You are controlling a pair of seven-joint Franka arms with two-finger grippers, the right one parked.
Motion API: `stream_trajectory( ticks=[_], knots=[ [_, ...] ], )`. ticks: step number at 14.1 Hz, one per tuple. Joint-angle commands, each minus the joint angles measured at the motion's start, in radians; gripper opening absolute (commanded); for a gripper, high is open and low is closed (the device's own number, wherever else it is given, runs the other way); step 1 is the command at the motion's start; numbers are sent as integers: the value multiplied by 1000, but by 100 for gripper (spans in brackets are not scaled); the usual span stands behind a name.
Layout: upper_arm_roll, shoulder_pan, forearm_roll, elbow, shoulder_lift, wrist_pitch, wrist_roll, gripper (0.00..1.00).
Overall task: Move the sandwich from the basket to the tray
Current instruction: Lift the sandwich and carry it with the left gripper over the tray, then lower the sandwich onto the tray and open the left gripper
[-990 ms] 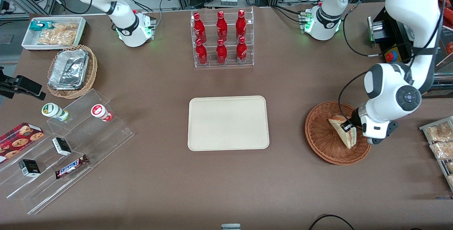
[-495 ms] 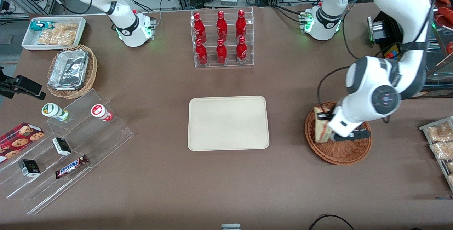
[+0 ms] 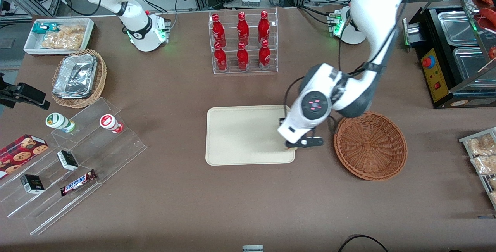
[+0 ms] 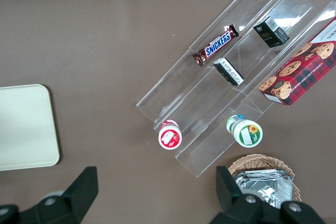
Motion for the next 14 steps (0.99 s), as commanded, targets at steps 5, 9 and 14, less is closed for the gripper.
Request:
stream_trajectory(
  ticks=[5,9,14],
  knots=[
    [14,-173,65,238,212,34,-296,6],
    [14,-210,87,238,256,115,-342,8],
    [15,-206,87,228,246,126,-333,100]
  ],
)
